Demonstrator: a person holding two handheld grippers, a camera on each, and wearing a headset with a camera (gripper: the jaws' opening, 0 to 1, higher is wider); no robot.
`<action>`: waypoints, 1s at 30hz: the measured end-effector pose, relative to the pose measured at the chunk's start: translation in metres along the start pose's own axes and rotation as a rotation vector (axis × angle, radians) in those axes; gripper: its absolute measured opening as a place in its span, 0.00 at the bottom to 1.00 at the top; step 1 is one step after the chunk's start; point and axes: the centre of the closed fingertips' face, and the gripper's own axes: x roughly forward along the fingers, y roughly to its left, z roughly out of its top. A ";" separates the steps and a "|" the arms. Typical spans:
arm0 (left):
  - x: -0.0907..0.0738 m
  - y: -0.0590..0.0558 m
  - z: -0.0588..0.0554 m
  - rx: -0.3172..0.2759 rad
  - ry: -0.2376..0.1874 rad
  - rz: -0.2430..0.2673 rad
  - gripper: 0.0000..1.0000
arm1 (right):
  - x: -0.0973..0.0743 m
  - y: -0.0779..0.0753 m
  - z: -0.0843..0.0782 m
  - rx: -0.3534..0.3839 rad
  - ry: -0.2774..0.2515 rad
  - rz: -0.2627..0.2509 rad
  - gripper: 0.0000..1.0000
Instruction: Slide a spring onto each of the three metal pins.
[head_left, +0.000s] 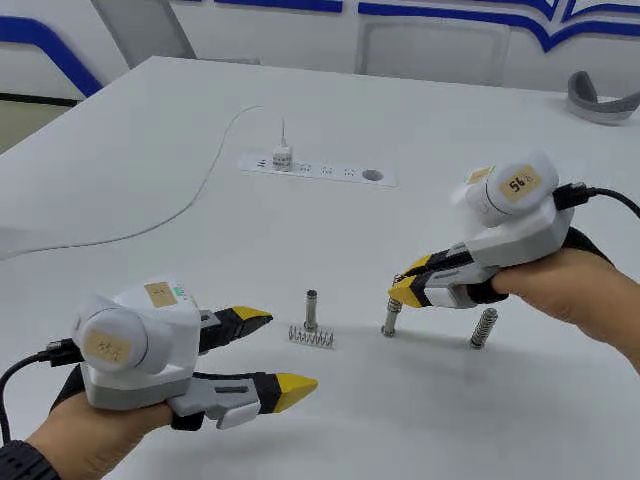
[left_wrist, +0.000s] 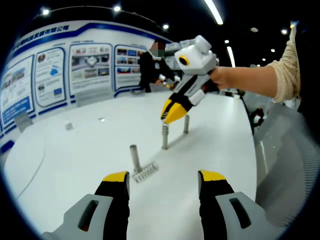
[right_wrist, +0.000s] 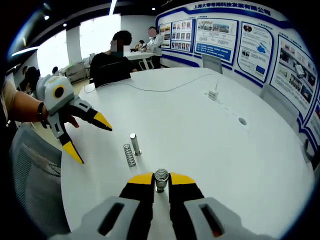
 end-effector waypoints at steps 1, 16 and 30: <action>0.000 0.000 0.000 0.000 0.000 0.000 0.56 | 0.002 -0.002 -0.002 0.010 -0.001 0.001 0.12; 0.000 0.000 0.001 0.001 0.002 0.000 0.56 | 0.015 -0.002 -0.016 0.028 0.026 -0.005 0.12; -0.001 0.000 -0.001 -0.001 0.003 0.001 0.56 | 0.023 -0.002 -0.025 0.046 0.045 -0.004 0.12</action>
